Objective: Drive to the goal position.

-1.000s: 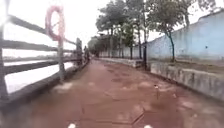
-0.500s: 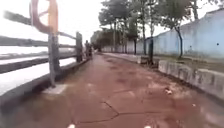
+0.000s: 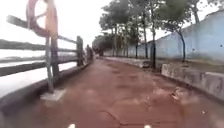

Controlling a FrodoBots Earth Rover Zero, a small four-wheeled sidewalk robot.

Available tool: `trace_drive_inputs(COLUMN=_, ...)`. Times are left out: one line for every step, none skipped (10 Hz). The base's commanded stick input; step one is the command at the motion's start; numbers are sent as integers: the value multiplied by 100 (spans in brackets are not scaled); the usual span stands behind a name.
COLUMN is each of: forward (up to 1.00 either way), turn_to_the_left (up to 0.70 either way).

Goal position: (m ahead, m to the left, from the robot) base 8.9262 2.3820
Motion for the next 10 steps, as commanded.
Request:
trace_drive_inputs(forward=85, turn_to_the_left=3)
trace_drive_inputs(forward=85, turn_to_the_left=3)
trace_drive_inputs(forward=85, turn_to_the_left=3)
trace_drive_inputs(forward=85, turn_to_the_left=3)
trace_drive_inputs(forward=85, turn_to_the_left=3)
trace_drive_inputs(forward=85, turn_to_the_left=3)
trace_drive_inputs(forward=85, turn_to_the_left=3)
trace_drive_inputs(forward=85, turn_to_the_left=3)
trace_drive_inputs(forward=85, turn_to_the_left=3)
trace_drive_inputs(forward=85, turn_to_the_left=3)
